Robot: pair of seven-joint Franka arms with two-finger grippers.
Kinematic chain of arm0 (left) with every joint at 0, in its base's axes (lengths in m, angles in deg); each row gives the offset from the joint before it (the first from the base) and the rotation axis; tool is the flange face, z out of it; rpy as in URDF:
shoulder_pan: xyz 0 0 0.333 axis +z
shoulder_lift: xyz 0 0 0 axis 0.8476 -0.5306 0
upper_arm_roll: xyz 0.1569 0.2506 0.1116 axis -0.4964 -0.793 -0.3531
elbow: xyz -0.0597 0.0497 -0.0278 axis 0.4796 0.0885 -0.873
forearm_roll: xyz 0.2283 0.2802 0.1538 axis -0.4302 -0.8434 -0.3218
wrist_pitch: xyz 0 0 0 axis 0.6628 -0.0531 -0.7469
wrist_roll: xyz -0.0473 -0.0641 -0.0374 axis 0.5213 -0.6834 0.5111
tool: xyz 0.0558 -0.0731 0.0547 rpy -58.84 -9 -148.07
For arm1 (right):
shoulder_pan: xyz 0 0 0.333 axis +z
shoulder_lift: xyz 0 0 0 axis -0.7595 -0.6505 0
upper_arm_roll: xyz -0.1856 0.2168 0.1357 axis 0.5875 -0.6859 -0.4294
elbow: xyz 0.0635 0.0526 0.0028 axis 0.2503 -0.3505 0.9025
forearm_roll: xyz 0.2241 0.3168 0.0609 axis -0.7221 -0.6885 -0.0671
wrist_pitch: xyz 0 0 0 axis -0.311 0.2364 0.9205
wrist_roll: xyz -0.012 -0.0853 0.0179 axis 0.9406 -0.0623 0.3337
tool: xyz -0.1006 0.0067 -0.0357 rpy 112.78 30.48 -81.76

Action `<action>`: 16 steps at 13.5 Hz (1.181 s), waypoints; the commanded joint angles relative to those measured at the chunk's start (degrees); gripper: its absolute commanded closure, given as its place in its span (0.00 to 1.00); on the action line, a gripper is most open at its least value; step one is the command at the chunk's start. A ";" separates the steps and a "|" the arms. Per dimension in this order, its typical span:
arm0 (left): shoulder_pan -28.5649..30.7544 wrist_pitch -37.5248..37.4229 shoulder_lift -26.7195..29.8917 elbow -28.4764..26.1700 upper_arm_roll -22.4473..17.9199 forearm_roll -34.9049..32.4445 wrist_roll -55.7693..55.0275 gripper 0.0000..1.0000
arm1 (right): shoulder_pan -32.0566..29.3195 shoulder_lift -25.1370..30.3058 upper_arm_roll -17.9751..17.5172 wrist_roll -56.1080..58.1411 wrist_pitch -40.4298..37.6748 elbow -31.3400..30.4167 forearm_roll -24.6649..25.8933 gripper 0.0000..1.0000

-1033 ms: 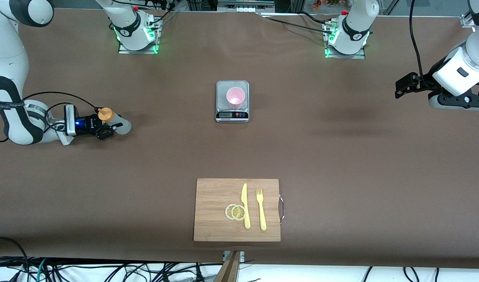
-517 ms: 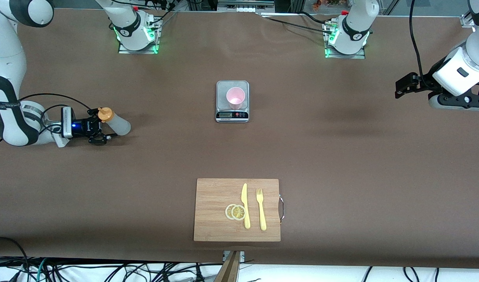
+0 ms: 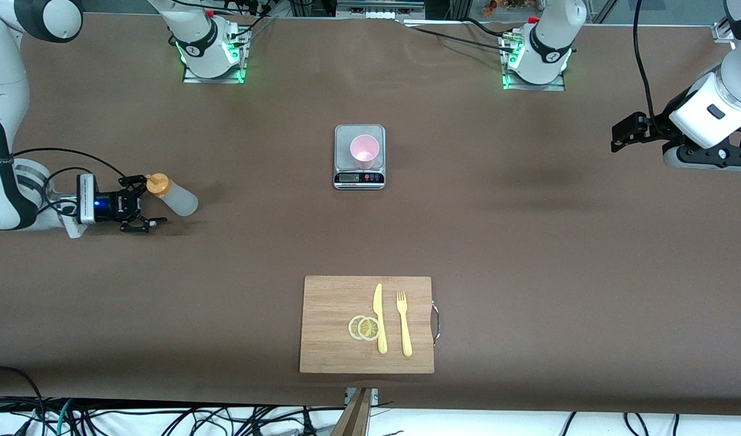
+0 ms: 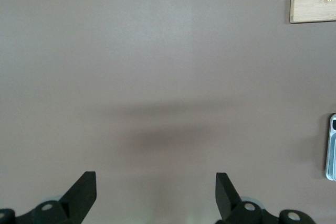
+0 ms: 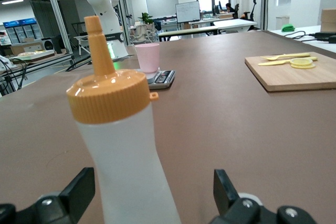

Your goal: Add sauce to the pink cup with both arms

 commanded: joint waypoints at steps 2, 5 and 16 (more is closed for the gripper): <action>0.18 -0.31 0.39 -0.08 0.35 -1.22 -0.25 0.00 | -1.37 -0.49 2.05 -0.54 -1.20 1.47 3.29 0.00; 0.18 -0.31 0.39 -0.08 0.44 -1.22 -0.25 0.00 | -3.31 -0.14 2.59 -1.50 -1.29 2.77 5.93 0.00; 0.18 -0.48 0.39 -0.08 0.35 -1.22 -0.25 0.00 | 4.49 4.76 4.08 -49.70 -4.20 24.76 6.36 0.00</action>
